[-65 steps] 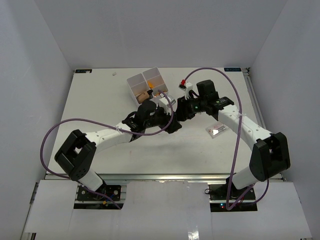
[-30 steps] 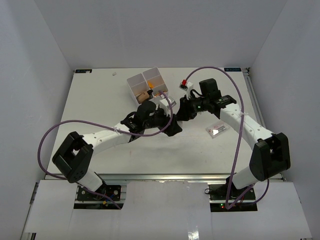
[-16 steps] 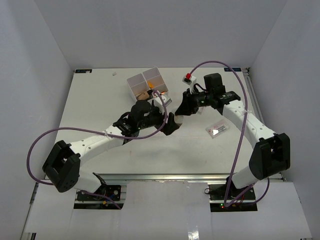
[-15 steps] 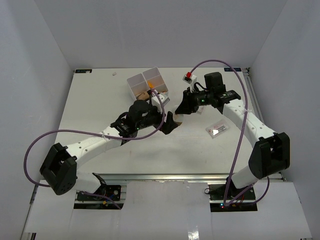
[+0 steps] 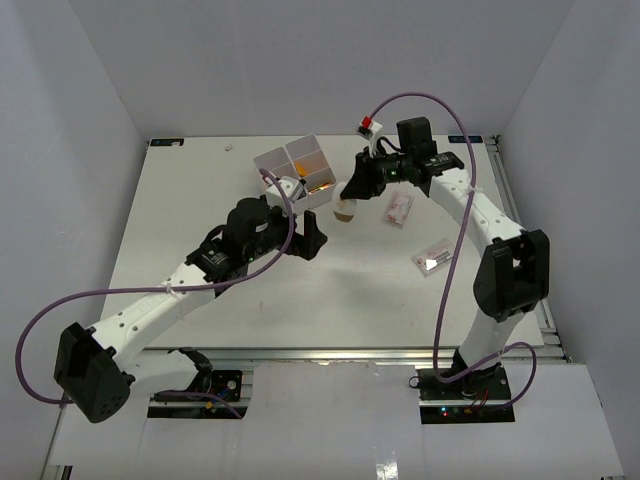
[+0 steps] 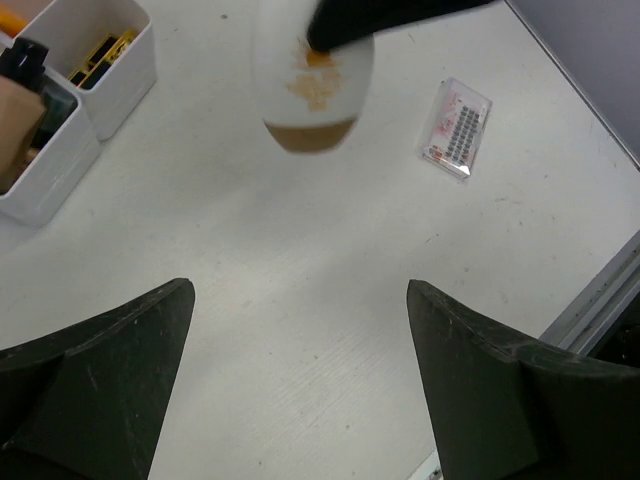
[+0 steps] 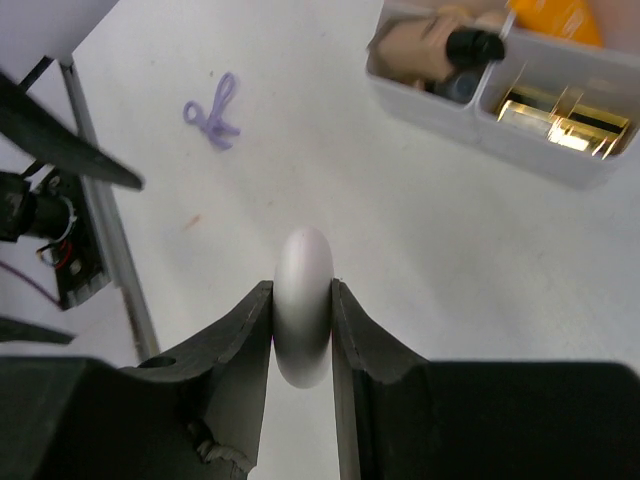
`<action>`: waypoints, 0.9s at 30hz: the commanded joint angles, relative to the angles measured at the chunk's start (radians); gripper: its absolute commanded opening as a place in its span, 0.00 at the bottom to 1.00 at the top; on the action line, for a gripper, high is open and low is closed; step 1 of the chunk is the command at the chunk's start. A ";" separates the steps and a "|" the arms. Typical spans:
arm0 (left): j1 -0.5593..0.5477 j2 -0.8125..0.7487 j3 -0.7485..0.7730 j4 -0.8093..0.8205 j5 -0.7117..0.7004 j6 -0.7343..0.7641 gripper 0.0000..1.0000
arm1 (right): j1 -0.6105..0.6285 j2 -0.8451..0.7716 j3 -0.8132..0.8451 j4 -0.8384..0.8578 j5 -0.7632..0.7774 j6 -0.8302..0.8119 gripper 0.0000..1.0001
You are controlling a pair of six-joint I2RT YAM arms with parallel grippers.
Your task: Organize the makeup
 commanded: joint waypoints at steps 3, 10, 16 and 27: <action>0.024 -0.203 -0.063 -0.168 -0.015 -0.137 0.98 | -0.002 0.246 0.401 0.003 0.031 -0.042 0.11; 0.027 -0.394 -0.114 -0.248 -0.062 -0.207 0.98 | 0.003 0.469 0.689 0.069 0.071 -0.028 0.10; 0.026 -0.490 -0.131 -0.303 -0.110 -0.263 0.98 | 0.010 0.525 0.717 0.197 0.120 -0.055 0.09; 0.027 -0.566 -0.191 -0.340 -0.140 -0.312 0.98 | 0.018 0.550 0.708 0.332 0.141 -0.055 0.08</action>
